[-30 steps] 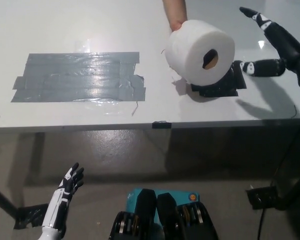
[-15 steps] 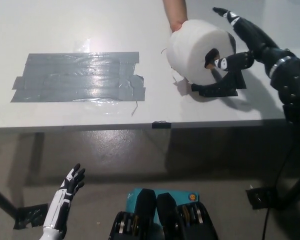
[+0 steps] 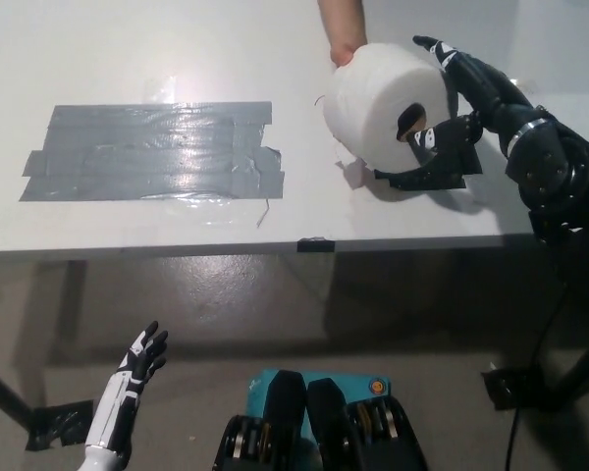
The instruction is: A person hands over a roll of toilet paper to the robot , and the robot inserts its right thumb into the hole in the centre to grab the roll, and then places it on the balck area on the desk.
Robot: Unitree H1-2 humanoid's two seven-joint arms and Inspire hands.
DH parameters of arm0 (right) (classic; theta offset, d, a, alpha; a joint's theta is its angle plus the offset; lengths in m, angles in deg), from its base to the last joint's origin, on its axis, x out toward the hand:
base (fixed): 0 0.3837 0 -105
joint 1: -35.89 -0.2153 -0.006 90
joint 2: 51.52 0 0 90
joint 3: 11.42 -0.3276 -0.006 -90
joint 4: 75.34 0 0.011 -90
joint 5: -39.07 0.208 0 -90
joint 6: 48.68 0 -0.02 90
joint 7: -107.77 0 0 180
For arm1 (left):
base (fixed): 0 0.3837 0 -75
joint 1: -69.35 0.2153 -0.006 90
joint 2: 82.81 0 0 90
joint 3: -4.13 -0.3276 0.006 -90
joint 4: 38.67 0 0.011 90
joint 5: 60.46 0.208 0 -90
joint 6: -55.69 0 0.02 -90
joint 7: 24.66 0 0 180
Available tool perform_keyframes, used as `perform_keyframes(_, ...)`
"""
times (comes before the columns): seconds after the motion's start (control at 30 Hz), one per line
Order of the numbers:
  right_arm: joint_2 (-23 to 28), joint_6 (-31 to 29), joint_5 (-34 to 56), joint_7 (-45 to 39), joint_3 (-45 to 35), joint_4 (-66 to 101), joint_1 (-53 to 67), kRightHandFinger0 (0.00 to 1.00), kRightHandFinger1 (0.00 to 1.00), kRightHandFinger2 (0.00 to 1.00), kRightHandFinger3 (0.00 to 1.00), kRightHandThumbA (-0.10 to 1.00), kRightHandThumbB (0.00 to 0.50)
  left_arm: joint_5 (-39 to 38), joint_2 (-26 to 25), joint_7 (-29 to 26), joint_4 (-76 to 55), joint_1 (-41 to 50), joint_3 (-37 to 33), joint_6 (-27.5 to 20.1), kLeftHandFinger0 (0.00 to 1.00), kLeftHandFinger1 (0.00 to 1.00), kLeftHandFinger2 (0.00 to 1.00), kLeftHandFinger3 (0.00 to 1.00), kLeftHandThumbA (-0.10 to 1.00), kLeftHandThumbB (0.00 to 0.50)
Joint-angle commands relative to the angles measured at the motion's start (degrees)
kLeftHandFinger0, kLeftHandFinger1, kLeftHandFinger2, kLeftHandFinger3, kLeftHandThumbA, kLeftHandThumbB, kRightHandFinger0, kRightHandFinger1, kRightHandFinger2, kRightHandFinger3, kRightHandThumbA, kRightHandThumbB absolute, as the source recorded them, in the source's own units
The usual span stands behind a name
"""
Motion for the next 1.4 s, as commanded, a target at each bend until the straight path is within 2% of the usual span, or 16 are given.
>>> perform_keyframes(0.0, 0.3, -2.5, -2.2, 2.5, 0.1, -1.0, -4.7, 1.0, 1.0, 1.0, 1.0, 0.76, 0.394, 0.6, -0.5, -0.1, -1.7, 0.1, -0.3, -0.4, 1.0, 1.0, 1.0, 1.0, 1.0, 0.498)
perform_keyframes(0.17, 0.5, -3.4, -2.0, 3.4, -0.5, -2.0, -5.3, 1.0, 1.0, 1.0, 1.0, 0.77, 0.397, 0.1, -0.6, 0.3, -1.3, -0.4, -0.2, -0.3, 1.0, 1.0, 1.0, 1.0, 1.0, 0.5)
perform_keyframes(0.2, 0.6, -3.2, -2.0, 3.2, -0.6, -1.4, -5.3, 1.0, 1.0, 1.0, 1.0, 0.8, 0.395, 0.3, -0.6, 0.2, -1.3, -0.4, -0.2, -0.3, 1.0, 1.0, 1.0, 1.0, 1.0, 0.5)
perform_keyframes(0.23, 0.7, -3.2, -1.8, 3.0, -0.7, -0.9, -5.2, 1.0, 1.0, 1.0, 1.0, 0.79, 0.384, 0.4, -0.6, 0.1, -1.2, -0.4, -0.2, -0.4, 1.0, 1.0, 1.0, 1.0, 1.0, 0.5)
perform_keyframes(0.5, 0.2, -2.9, -1.9, 3.1, -0.8, -0.2, -5.7, 1.0, 1.0, 1.0, 1.0, 0.81, 0.401, 0.5, -0.5, -0.1, -1.6, 0.0, -0.1, -0.5, 1.0, 1.0, 1.0, 1.0, 1.0, 0.492)
perform_keyframes(0.57, -0.1, -3.2, -1.8, 3.3, -0.8, -0.8, -6.0, 1.0, 1.0, 1.0, 1.0, 0.79, 0.39, 0.2, -0.4, -0.2, -0.7, -0.3, 0.0, -1.7, 1.0, 1.0, 1.0, 1.0, 1.0, 0.473)
perform_keyframes(0.87, -1.1, -4.0, -3.3, 3.9, 0.8, -5.2, -7.7, 1.0, 1.0, 1.0, 1.0, 0.78, 0.375, 1.2, -0.4, -0.5, -1.0, -0.4, -0.3, -1.3, 1.0, 1.0, 1.0, 1.0, 1.0, 0.496)
perform_keyframes(1.0, -1.6, -5.2, -3.9, 4.7, 1.7, -7.9, -8.3, 1.0, 1.0, 1.0, 1.0, 0.78, 0.365, 0.1, -0.3, 0.3, -1.2, -0.3, -0.2, -0.7, 1.0, 1.0, 1.0, 1.0, 1.0, 0.496)
perform_keyframes(1.03, -1.8, -5.2, -4.0, 5.0, 1.9, -8.8, -8.6, 1.0, 1.0, 1.0, 1.0, 0.77, 0.364, -0.4, -0.3, 0.6, -1.1, -0.3, -0.1, -1.1, 1.0, 1.0, 1.0, 1.0, 1.0, 0.481)
perform_keyframes(1.1, -2.1, -5.7, -4.3, 5.7, 2.2, -10.3, -9.0, 1.0, 1.0, 1.0, 1.0, 0.75, 0.362, 0.0, -0.4, 0.6, -1.3, -0.3, -0.3, -0.8, 1.0, 1.0, 1.0, 1.0, 1.0, 0.494)
perform_keyframes(1.2, -2.3, -6.2, -5.4, 6.3, 3.2, -12.6, -10.0, 1.0, 1.0, 1.0, 1.0, 0.76, 0.364, 0.6, -0.4, 0.2, -1.3, -0.4, -0.3, -1.1, 1.0, 1.0, 1.0, 1.0, 1.0, 0.485)
perform_keyframes(1.23, -2.6, -6.3, -5.5, 6.5, 3.4, -13.8, -10.4, 1.0, 1.0, 1.0, 1.0, 0.76, 0.372, 0.6, -0.4, 0.2, -1.3, -0.3, -0.3, -1.0, 1.0, 1.0, 1.0, 1.0, 1.0, 0.498)
perform_keyframes(1.37, -2.9, -7.1, -5.7, 7.3, 4.1, -17.0, -11.2, 1.0, 1.0, 1.0, 1.0, 0.77, 0.384, 0.5, -0.4, 0.3, -1.5, -0.2, -0.3, -0.7, 1.0, 1.0, 1.0, 1.0, 1.0, 0.498)
